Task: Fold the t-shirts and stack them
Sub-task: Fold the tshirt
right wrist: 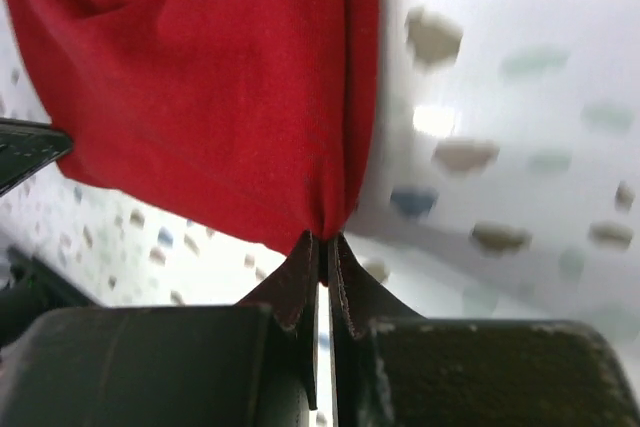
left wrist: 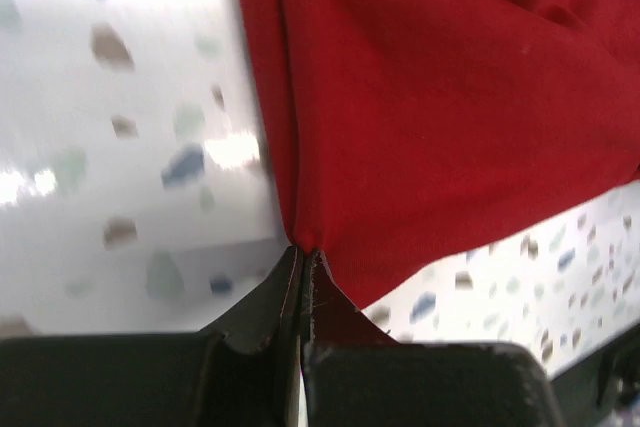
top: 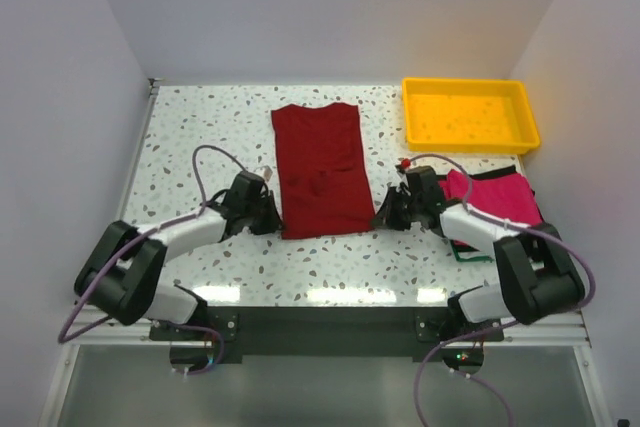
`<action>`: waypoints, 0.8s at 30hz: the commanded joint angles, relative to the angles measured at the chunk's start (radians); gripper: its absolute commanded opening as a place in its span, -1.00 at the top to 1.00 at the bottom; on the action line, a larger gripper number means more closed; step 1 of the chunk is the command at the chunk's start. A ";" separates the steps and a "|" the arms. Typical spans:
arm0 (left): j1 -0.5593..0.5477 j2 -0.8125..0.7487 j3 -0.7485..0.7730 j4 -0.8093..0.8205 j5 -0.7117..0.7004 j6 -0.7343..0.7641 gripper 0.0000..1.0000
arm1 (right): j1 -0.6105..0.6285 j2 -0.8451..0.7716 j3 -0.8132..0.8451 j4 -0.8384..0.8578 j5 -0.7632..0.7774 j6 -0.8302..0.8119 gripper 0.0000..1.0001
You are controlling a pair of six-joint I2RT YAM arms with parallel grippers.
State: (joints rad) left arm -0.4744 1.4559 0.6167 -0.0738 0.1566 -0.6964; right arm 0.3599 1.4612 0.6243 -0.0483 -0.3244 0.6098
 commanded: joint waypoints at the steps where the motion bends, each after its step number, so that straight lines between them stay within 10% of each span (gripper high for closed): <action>1: -0.041 -0.155 -0.070 -0.133 0.064 -0.009 1.00 | 0.004 -0.158 -0.087 -0.116 -0.099 -0.019 1.00; 11: -0.130 -0.460 -0.045 -0.365 0.165 -0.045 1.00 | 0.005 -0.561 -0.045 -0.473 -0.170 -0.053 1.00; 24: -0.054 -0.356 0.201 -0.359 0.023 -0.026 1.00 | -0.016 -0.352 0.236 -0.343 -0.077 -0.087 1.00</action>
State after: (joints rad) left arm -0.5674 1.0695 0.7662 -0.4732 0.2199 -0.7223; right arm 0.3576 1.0618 0.7963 -0.4728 -0.4351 0.5411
